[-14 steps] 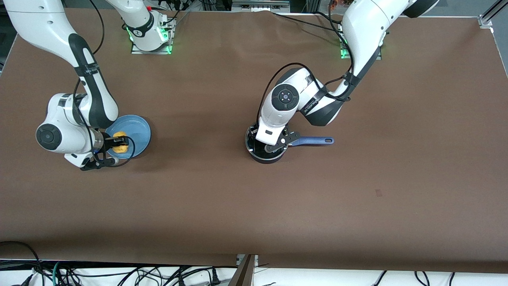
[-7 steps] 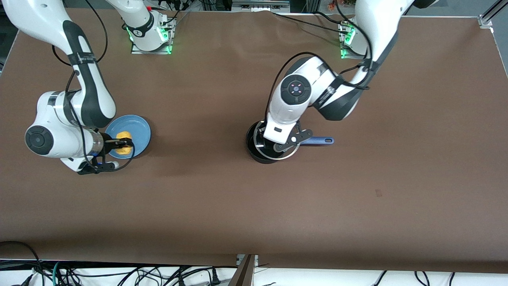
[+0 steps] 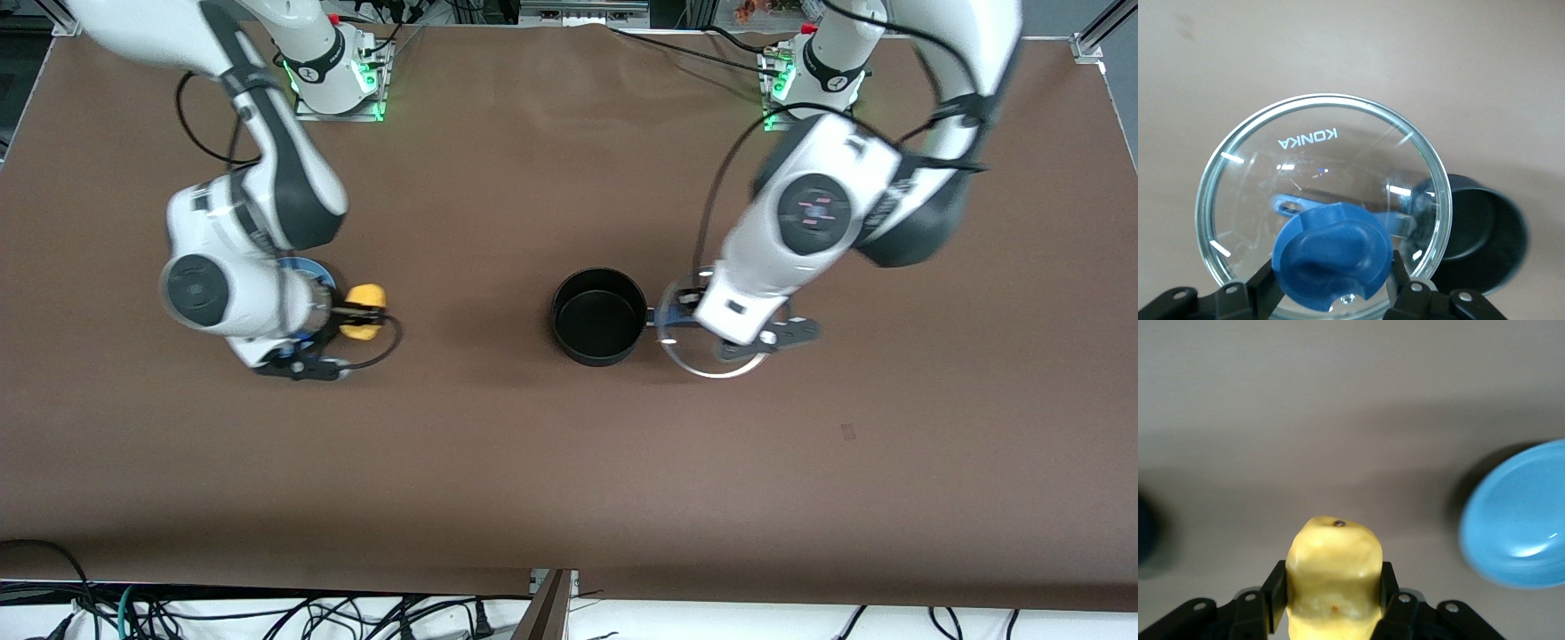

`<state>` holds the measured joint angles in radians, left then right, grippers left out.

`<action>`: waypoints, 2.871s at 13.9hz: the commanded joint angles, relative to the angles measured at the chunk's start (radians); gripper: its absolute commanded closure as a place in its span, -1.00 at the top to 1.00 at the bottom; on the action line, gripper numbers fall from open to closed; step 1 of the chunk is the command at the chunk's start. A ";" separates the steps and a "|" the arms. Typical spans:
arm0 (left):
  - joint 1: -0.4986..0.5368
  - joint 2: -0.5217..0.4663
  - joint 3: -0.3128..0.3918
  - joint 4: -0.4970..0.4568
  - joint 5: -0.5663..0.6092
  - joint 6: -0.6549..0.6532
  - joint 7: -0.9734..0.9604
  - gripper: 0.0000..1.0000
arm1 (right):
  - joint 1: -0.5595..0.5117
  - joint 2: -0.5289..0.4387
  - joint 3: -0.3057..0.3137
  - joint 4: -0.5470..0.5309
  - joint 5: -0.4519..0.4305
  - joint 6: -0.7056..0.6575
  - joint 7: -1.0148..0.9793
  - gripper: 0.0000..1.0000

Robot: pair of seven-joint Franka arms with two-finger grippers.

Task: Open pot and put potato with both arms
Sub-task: 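Lift the potato with the right gripper while the left gripper lifts the lid, then lower the potato into the saucepan while the left gripper sets the lid down, then open the right gripper over the saucepan while the left gripper withdraws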

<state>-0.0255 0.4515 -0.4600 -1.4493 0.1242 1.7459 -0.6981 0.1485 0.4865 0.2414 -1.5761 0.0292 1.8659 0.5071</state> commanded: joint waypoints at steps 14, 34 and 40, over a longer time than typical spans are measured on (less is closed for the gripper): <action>0.401 -0.345 0.003 -0.896 -0.064 0.658 0.660 -1.00 | 0.422 0.294 -0.001 0.238 0.000 0.541 0.749 -0.26; 0.435 -0.149 -0.109 -0.242 0.068 0.171 0.652 1.00 | 0.427 0.322 -0.011 0.225 -0.054 0.482 0.697 0.99; 0.441 -0.149 -0.140 0.020 0.065 -0.146 0.654 1.00 | 0.335 0.291 -0.013 0.358 -0.084 0.199 0.429 0.99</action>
<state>0.4109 0.2670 -0.5950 -1.4673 0.1745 1.6288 -0.0536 0.5156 0.7920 0.2247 -1.2423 -0.0386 2.1232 1.0301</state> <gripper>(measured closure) 0.000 0.000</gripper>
